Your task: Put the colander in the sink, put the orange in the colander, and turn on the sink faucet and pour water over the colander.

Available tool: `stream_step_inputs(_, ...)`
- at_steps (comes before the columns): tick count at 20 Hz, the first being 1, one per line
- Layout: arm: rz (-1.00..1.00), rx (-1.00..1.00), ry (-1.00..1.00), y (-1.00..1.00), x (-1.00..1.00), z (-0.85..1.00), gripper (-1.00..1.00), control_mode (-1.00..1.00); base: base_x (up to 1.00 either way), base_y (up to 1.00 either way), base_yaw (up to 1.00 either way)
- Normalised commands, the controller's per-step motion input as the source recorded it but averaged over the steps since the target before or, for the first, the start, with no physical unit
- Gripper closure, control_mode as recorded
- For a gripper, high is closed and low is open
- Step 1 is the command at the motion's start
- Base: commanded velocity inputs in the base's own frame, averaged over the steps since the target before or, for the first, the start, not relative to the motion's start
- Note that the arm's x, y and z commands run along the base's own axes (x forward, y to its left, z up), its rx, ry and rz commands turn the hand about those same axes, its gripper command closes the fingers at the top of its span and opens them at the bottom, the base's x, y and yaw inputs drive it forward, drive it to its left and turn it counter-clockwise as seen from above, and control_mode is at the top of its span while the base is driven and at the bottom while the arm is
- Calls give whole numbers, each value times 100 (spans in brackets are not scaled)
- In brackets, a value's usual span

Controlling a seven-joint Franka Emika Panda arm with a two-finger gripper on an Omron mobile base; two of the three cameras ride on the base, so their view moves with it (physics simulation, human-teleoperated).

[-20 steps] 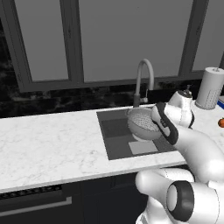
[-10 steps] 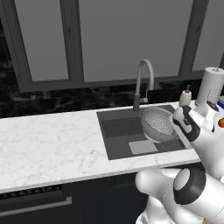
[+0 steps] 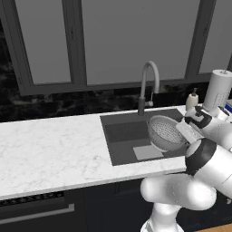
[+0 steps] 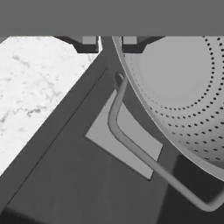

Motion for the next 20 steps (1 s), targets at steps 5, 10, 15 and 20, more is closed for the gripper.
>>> stream_step_inputs(5,1,-3,0,7,36,-31,100,-100,0,0,0)
stream_step_inputs(10,0,-12,0,15,21,-47,100,-100,0,0,0)
stream_step_inputs(15,0,-13,0,12,13,-46,100,-100,0,0,0)
stream_step_inputs(20,0,-2,0,0,22,-22,100,-100,0,0,0)
